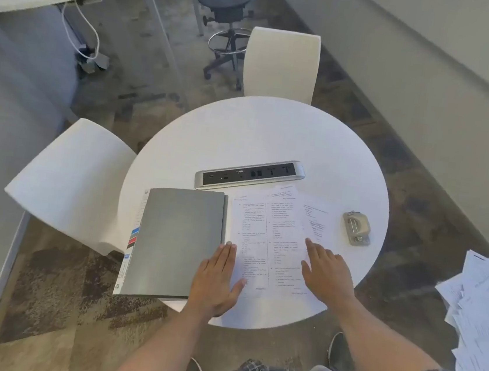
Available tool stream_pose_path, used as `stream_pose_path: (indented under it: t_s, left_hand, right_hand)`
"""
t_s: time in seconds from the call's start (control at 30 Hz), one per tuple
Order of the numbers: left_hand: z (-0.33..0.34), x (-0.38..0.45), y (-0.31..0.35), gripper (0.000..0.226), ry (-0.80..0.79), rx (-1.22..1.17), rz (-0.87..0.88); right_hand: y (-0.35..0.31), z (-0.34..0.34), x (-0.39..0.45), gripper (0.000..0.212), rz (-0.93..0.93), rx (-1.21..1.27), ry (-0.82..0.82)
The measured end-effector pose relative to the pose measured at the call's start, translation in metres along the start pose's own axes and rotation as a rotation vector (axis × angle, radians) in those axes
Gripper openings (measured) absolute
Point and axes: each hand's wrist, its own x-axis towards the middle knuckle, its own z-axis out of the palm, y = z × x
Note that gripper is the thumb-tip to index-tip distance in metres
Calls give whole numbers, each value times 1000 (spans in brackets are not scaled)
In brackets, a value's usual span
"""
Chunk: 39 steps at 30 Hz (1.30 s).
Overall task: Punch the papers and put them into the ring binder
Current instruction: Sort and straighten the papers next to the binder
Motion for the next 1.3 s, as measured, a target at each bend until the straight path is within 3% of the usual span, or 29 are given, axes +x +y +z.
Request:
stream_pose_path:
  t_s: [0.27, 0.37, 0.57, 0.7, 1.0, 1.2, 1.3]
  left_hand:
    - [12, 7, 12, 86, -278, -13, -59]
    - [12, 12, 15, 89, -309, -11, -63]
    - [12, 19, 14, 90, -298, 1, -64]
    - [18, 17, 13, 92, -297, 6, -66]
    - [22, 18, 12, 91, -264, 5, -67]
    - [20, 18, 12, 90, -262, -1, -68]
    - [16, 21, 12, 87, -246, 7, -63]
  right_hand:
    - [-26, -5, 7, 65, 427, 141, -230]
    - [-32, -3, 12, 79, 537, 202, -276]
    - [-50, 0, 13, 85, 691, 266, -273]
    - [-55, 6, 14, 87, 696, 280, -275]
    - [-57, 8, 13, 68, 672, 403, -259]
    - [-47, 9, 9, 89, 657, 224, -195]
    - [-42, 9, 15, 97, 667, 263, -222]
